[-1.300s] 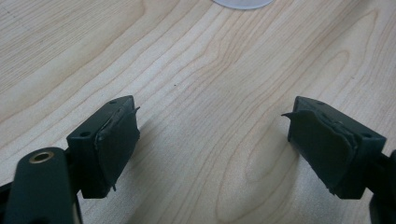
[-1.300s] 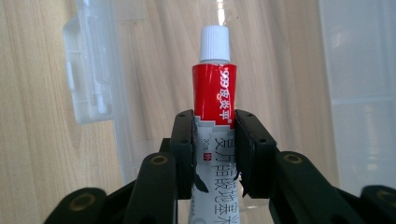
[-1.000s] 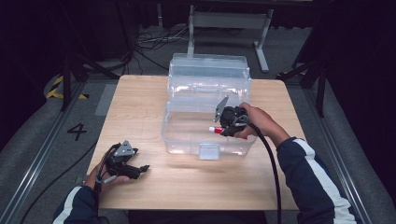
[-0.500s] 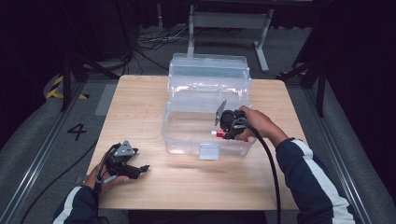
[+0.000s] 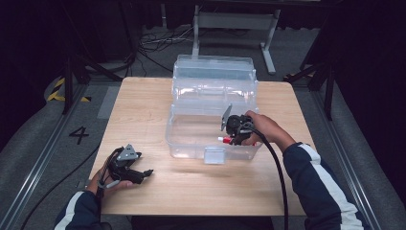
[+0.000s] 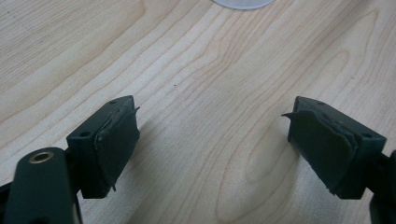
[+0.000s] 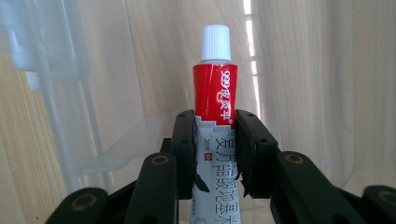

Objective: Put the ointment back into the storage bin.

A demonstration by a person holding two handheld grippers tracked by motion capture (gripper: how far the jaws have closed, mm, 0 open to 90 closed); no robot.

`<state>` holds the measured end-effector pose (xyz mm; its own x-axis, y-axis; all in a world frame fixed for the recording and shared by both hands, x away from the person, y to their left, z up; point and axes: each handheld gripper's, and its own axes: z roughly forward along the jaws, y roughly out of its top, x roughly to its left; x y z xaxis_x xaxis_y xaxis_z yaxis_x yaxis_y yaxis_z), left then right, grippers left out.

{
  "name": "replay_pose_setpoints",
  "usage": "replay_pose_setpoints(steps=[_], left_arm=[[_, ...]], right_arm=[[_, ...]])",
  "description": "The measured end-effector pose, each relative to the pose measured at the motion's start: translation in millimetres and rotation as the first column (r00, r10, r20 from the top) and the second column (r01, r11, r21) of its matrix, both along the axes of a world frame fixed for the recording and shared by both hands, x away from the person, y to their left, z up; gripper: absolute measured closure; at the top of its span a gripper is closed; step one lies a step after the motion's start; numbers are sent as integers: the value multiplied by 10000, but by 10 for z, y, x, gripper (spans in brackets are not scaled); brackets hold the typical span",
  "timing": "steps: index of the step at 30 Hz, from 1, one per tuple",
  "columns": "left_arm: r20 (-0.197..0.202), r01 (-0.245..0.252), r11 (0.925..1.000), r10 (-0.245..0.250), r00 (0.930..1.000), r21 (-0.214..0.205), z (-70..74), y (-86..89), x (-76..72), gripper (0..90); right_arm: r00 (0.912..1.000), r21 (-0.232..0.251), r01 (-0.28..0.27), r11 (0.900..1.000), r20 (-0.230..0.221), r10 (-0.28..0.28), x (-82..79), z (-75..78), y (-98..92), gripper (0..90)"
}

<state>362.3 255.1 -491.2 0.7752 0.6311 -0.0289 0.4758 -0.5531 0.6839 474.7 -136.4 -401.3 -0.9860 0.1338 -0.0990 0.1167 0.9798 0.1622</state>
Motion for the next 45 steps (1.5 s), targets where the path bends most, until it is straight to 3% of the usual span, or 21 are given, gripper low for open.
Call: replay_pose_setpoints(steps=[13,23,26,34,41,45], left_arm=[[2,1,10000,-1,10000,4,0,0,0,163],[3,-1,10000,1,10000,6,0,0,0,162],[3,-2,10000,2,10000,3,0,0,0,163],[12,-6,10000,6,10000,6,0,-1,0,162],[8,-6,10000,6,10000,6,0,-3,0,161],[7,-9,10000,9,10000,9,0,-3,0,161]], right_arm=[[9999,-106,79,9999,-105,-80,43,-29,-16,697],[9998,159,209,9997,14,-209,36,20,-62,677],[9996,551,278,9981,44,-281,20,56,-90,674],[9989,1059,392,9936,230,-418,-7,138,-154,662],[9972,1704,471,9842,488,-561,-47,230,-247,657],[9955,2233,472,9736,694,-642,-113,294,-330,661]])
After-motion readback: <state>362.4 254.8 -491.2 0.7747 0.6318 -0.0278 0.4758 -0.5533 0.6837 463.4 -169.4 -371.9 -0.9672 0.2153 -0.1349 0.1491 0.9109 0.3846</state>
